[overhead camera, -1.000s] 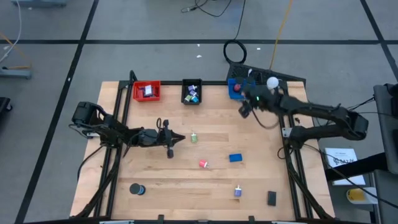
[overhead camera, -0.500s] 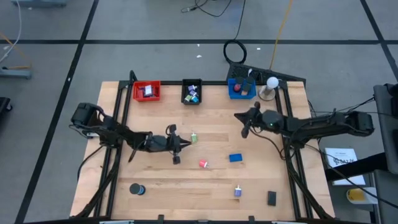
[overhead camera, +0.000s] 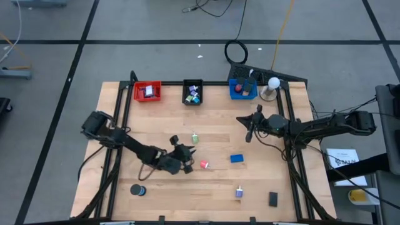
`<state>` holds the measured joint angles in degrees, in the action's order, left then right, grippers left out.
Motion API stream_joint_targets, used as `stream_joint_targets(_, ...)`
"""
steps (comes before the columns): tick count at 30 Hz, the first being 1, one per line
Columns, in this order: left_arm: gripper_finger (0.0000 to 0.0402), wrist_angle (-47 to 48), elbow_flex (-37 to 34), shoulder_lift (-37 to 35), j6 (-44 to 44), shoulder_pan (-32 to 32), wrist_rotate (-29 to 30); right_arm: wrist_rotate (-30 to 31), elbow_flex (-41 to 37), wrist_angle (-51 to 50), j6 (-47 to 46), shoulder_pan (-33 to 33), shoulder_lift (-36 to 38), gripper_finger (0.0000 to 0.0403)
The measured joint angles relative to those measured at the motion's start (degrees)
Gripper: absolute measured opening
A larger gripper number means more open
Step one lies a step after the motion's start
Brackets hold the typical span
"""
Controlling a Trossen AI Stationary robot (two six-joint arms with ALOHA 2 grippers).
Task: Pick & Place Office items
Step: Put the green charger adapter head into the black bin
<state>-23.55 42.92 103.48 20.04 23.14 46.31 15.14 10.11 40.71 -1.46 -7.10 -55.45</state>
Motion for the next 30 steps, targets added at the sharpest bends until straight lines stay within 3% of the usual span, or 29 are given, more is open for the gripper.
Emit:
stream_joint_targets(3,0.0126,0.24,1.99,2.59,3.5,-1.05,3.16,-0.11,0.01,-0.75,5.27,0.0,0.07,0.0001)
stream_joint_targets(8,0.0215,-0.22,2.77,3.28,10.03,-2.68,3.23,-0.16,0.02,-2.39,5.43,0.0,0.07,0.0001)
stream_joint_targets(15,0.0309,-0.46,2.76,3.28,10.58,-2.93,3.23,-0.2,0.02,-2.39,5.25,-0.02,0.04,0.0005)
stream_joint_targets(19,0.0329,-0.39,2.75,3.28,13.03,-3.06,3.23,-0.2,0.02,-2.33,5.25,-0.02,0.05,0.0006)
stream_joint_targets(30,0.0331,5.09,2.72,3.82,24.94,-5.23,3.51,-0.22,0.02,-2.13,5.21,-0.02,0.05,0.0004)
